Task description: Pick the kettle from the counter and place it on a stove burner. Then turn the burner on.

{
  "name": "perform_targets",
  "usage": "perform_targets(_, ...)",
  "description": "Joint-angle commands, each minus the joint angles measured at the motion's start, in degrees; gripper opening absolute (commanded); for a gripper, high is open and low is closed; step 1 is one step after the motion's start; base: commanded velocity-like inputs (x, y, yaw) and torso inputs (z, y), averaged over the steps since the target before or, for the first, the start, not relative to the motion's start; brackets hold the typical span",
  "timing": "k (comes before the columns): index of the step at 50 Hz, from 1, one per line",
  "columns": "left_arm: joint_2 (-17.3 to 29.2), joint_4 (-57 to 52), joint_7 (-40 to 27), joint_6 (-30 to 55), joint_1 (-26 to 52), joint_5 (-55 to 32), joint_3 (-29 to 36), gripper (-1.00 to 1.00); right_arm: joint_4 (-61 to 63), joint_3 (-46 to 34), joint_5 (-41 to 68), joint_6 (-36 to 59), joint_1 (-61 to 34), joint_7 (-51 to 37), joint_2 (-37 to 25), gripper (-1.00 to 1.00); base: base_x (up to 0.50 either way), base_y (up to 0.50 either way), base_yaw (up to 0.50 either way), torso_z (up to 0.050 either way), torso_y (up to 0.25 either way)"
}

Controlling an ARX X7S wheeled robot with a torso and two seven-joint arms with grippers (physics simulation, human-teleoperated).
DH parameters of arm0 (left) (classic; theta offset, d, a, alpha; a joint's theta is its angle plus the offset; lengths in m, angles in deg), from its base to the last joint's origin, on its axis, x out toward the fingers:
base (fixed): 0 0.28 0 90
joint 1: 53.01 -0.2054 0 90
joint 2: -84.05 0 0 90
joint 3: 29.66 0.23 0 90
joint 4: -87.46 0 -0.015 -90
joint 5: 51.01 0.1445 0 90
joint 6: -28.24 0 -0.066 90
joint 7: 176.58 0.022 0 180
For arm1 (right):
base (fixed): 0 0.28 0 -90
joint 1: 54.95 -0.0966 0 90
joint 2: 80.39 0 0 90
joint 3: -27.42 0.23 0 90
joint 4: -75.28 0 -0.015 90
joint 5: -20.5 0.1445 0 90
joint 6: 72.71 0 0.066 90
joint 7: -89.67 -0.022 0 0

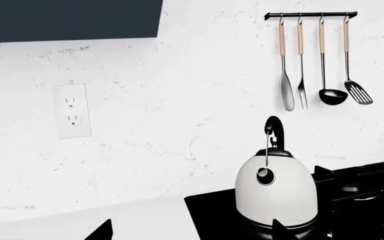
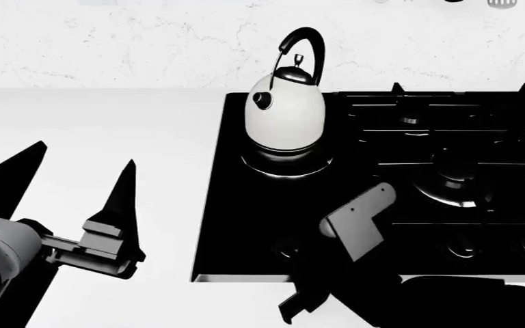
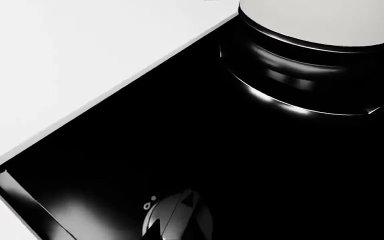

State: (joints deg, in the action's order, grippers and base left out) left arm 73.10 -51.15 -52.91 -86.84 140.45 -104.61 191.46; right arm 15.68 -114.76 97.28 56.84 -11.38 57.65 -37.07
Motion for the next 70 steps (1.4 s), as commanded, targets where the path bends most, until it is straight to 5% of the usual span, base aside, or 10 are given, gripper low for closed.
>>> perform_targets(1, -0.10, 0.54, -0.01, -0.72, -0.83, 0.25, -0.11, 1.00, -8.74, -2.78, -14.26, 6.11, -1.51, -1.09, -4.40, -1.00, 0.00, 0.00, -0.01, 0.000, 0.000)
perform_targets(70, -0.69, 1.40, -0.94, -1.12, -3.62, 0.71, -1.34, 1.00, -15.42, -11.99, -31.03, 7.39, -8.89, 14.59, -8.20, -1.00, 0.00, 0.00, -0.01, 0.000, 0.000)
